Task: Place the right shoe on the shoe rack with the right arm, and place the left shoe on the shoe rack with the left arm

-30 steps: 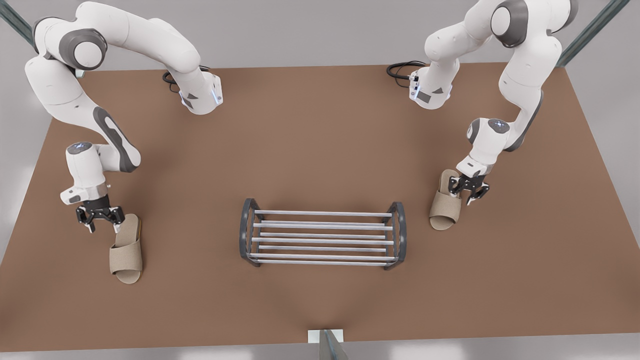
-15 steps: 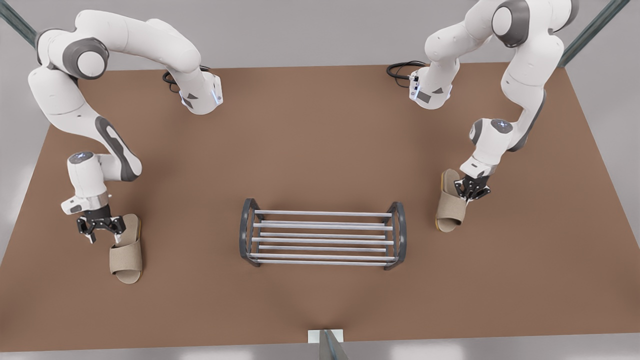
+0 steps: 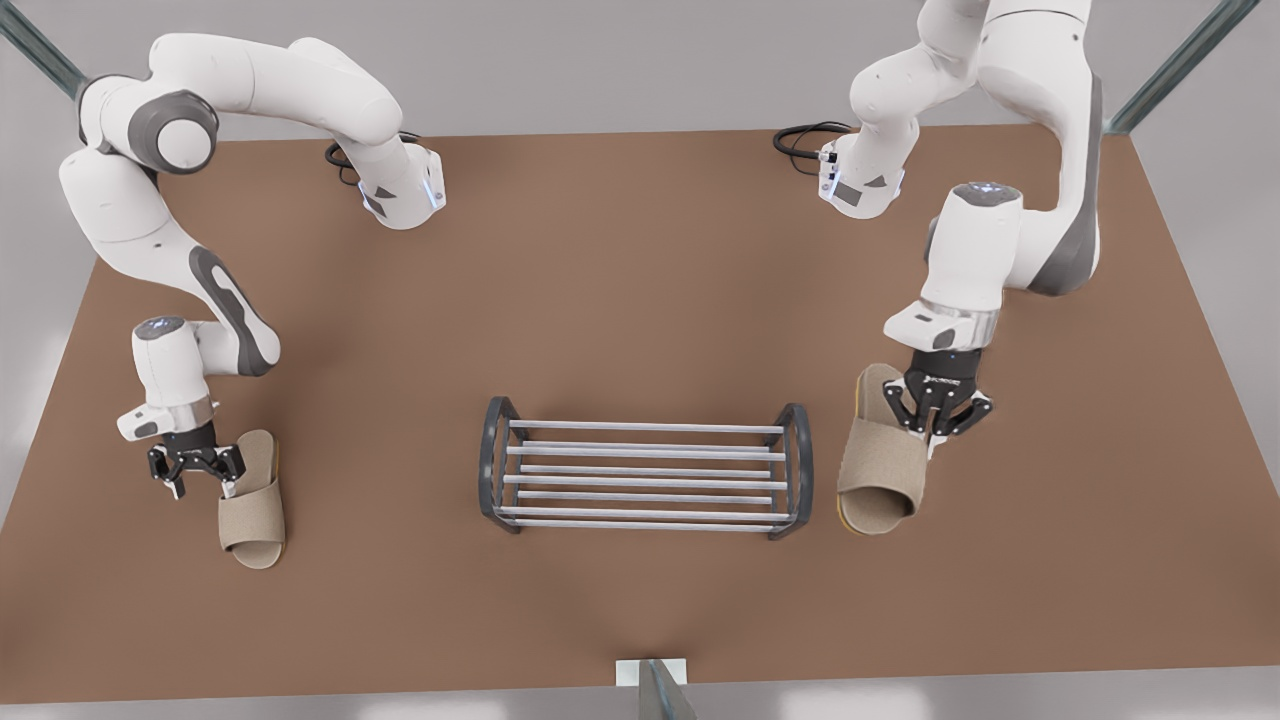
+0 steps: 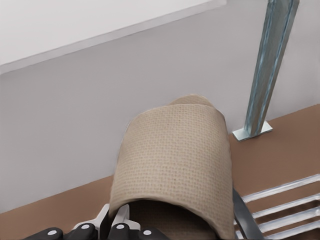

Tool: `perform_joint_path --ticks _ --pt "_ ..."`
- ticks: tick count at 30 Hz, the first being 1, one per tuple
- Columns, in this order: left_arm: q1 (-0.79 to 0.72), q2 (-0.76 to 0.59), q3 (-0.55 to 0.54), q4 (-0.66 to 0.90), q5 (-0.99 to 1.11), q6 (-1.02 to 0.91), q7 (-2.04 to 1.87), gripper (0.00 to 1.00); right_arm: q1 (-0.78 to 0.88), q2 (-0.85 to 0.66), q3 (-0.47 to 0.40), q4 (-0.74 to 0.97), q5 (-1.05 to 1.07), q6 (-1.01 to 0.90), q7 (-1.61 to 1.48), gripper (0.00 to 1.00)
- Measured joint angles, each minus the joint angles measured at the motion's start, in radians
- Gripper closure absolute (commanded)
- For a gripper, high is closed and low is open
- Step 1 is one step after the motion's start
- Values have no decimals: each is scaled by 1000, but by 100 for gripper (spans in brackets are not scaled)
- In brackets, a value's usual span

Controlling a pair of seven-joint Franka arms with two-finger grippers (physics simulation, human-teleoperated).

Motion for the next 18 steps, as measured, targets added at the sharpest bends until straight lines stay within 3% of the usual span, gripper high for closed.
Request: perform_joint_path --ticks 7,13,15,16,18 --pt "-359 242 -20 343 105 -412 -262 79 15 19 1 18 4 0 1 0" --pt "-485 377 42 386 354 -583 -487 79 31 26 1 20 6 0 2 0" --pt "-503 404 61 393 412 -610 -553 79 39 26 2 21 13 0 2 35" --pt "-517 413 73 396 434 -621 -584 79 40 26 1 20 16 0 2 47" --pt "-537 434 84 397 476 -637 -646 79 41 27 1 20 20 -1 3 48"
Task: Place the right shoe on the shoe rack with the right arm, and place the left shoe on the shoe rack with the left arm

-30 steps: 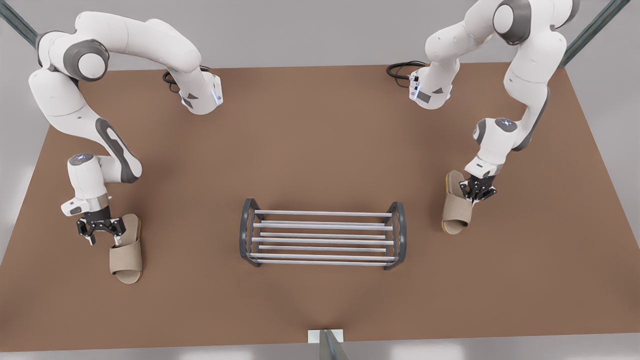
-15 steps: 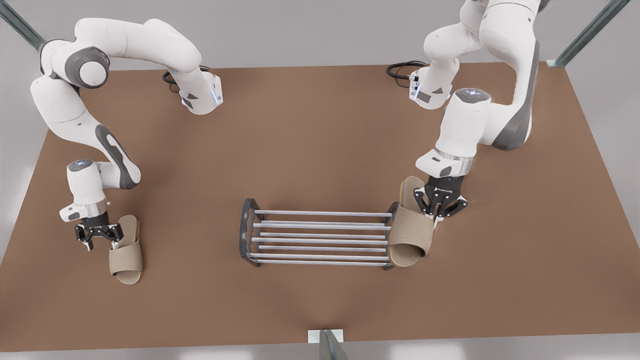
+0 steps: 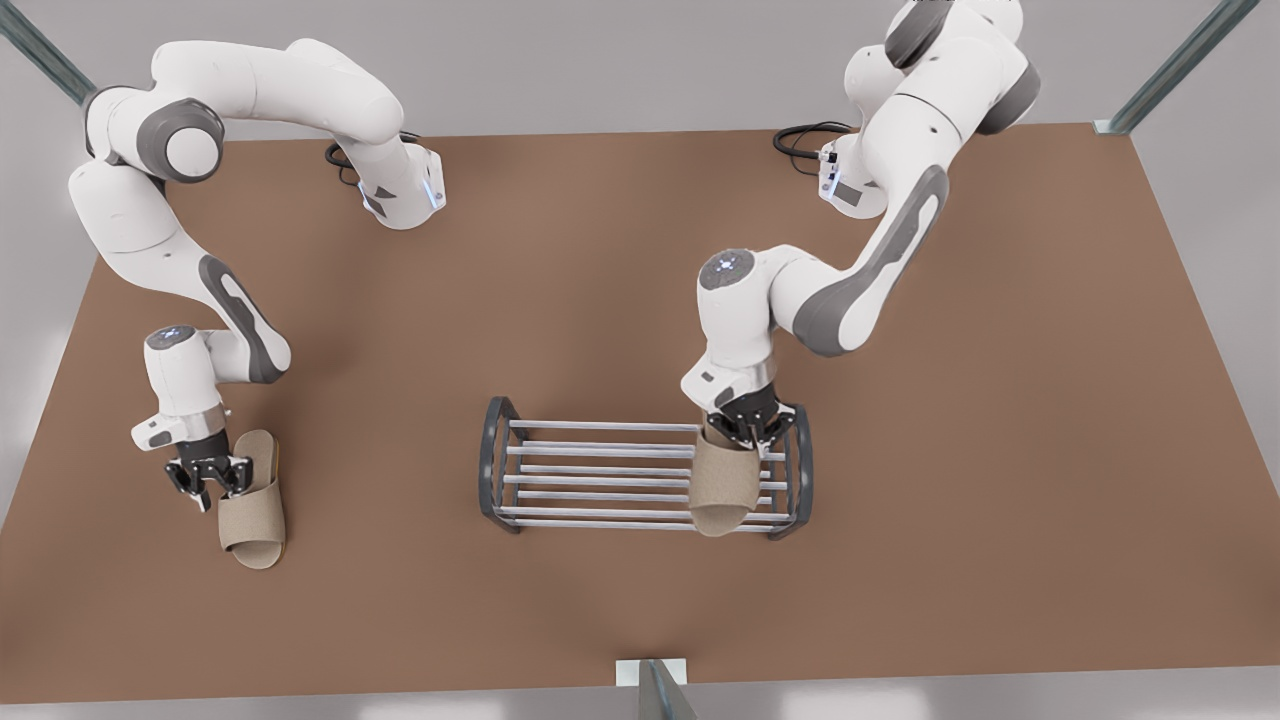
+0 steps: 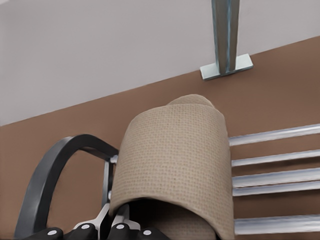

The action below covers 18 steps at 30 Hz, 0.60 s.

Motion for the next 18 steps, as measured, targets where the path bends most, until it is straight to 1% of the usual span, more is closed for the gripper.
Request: perform_joint_path --ticks 1,4,5,6,10,14,15,16,18 --pt "-7 8 2 -2 19 -6 -30 79 0 0 0 0 1 0 0 49" --pt "-15 21 4 -5 61 -20 -112 79 0 0 0 0 3 0 1 57" --pt "-15 22 4 -5 70 -23 -136 60 -1 0 0 0 4 0 1 59" --pt "-14 23 4 -6 83 -25 -158 0 -1 0 0 0 4 0 1 60" --pt "-13 11 2 -31 114 -35 -228 0 -6 -9 0 -2 3 0 3 74" --pt "11 -89 -14 -119 113 -59 -276 0 -10 -40 2 -15 2 0 10 79" --pt "43 -121 -60 -135 84 -72 -281 0 -11 -46 3 -17 2 0 13 79" --pt "117 -143 -158 -142 49 -95 -283 0 -10 -53 4 -21 2 -1 18 79" --pt "330 -159 -384 -131 -25 -162 -273 0 -4 -69 5 -34 2 -5 30 79"
